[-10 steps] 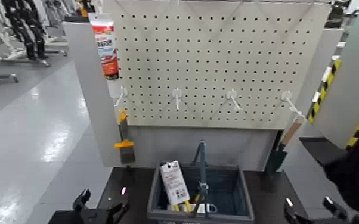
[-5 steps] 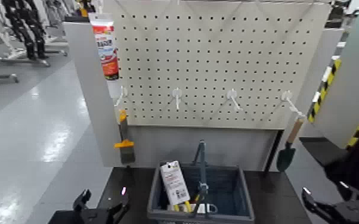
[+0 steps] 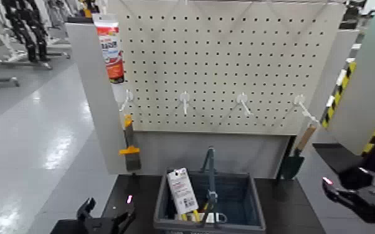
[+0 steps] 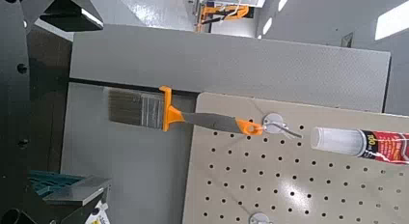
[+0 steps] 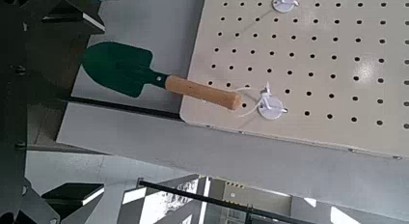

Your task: Put the tool with the wooden handle into the crate.

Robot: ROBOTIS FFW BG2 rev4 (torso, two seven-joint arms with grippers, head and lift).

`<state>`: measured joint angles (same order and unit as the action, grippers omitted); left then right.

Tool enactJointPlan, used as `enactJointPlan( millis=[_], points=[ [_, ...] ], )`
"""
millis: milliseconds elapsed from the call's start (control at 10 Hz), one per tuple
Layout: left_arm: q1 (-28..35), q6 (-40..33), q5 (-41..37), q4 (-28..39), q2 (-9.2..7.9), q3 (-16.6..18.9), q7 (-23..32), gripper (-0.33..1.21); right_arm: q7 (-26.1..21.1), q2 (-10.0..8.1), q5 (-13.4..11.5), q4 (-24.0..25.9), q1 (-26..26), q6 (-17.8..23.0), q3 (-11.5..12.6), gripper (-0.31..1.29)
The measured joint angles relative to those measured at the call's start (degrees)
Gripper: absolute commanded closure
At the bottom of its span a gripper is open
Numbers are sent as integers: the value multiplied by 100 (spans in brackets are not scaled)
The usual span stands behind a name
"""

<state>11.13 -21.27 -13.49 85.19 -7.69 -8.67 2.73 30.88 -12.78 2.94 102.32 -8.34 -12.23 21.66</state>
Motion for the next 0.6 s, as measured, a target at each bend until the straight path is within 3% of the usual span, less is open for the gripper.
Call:
enactJointPlan(
  millis=[200,600],
  points=[
    [-5,2,-5,-1,-3,-10,0,11,131,-286,87,-332,314,15,-52,15],
    [-15,23,-5,1,5,-16,0,11,535,-692,296,-1146,968,18,-251,15]
  ],
)
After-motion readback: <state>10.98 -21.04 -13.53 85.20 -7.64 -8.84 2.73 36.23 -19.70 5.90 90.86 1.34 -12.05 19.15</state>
